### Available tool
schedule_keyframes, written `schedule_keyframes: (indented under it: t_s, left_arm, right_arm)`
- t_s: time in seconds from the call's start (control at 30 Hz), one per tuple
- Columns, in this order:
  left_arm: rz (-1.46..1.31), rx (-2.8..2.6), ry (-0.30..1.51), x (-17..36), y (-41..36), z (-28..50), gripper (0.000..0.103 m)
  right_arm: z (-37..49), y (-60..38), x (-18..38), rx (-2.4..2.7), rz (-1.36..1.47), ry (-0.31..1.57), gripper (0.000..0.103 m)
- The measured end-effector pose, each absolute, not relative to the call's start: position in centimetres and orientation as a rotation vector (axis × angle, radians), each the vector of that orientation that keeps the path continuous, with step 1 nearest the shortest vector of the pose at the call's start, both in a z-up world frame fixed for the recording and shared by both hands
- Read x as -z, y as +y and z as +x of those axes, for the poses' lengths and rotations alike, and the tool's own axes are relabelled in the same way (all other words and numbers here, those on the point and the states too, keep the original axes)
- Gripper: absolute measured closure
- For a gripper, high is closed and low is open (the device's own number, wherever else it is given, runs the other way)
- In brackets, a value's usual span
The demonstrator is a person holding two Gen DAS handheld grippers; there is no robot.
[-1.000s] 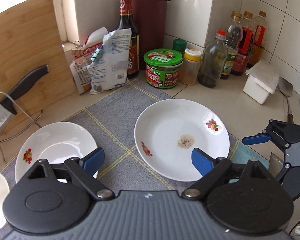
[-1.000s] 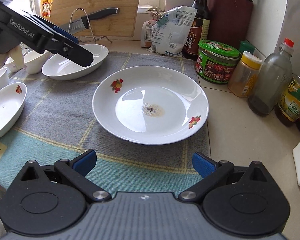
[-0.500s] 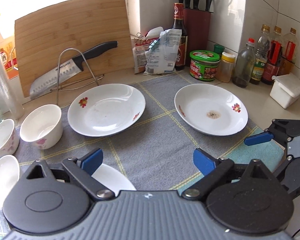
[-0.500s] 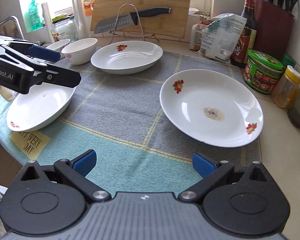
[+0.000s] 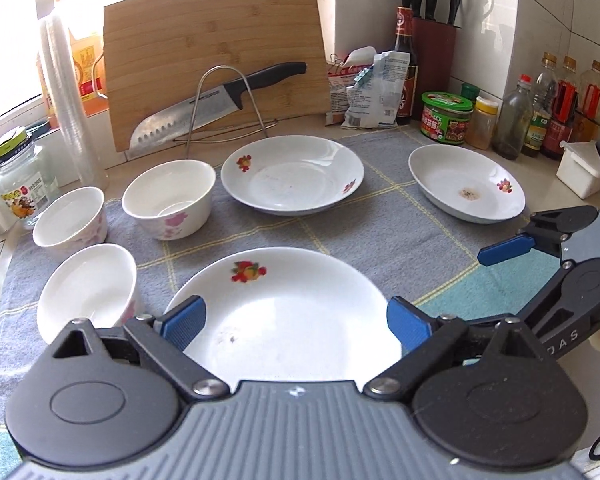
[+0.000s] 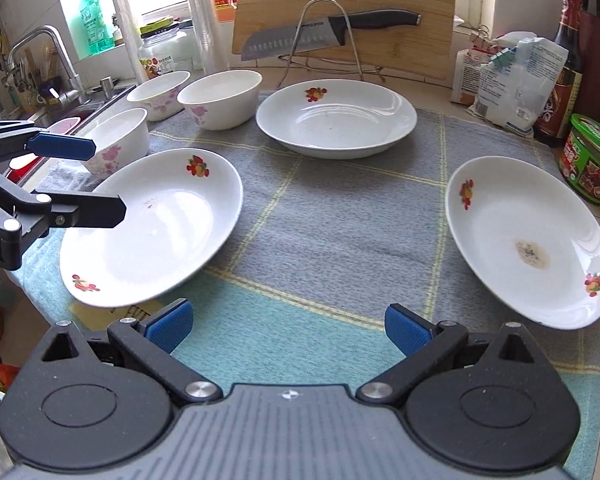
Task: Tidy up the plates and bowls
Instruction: 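Grip the rim of the large fruit-print plate with the right tool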
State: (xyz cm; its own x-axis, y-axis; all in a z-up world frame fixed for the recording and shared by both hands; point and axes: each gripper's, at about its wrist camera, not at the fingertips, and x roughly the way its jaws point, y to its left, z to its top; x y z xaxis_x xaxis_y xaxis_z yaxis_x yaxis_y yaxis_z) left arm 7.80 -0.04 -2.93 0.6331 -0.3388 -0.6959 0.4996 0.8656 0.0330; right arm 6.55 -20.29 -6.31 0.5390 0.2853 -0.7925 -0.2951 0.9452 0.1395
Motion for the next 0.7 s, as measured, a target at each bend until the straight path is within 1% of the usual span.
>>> schedule_keyframes:
  t_s: [0.37,0.7]
  left_arm:
    - [0.269,0.505,0.81,4.6,6.7,6.6,0.006]
    - [0.317,0.582,0.88,7.2,8.1,6.1,0.006]
  right_arm:
    - [9.0,-14.6,6.3,-0.424,0.044,0.984,0.0]
    - [10.5,-12.2,8.1,-0.439,0.083,1.084,0.0]
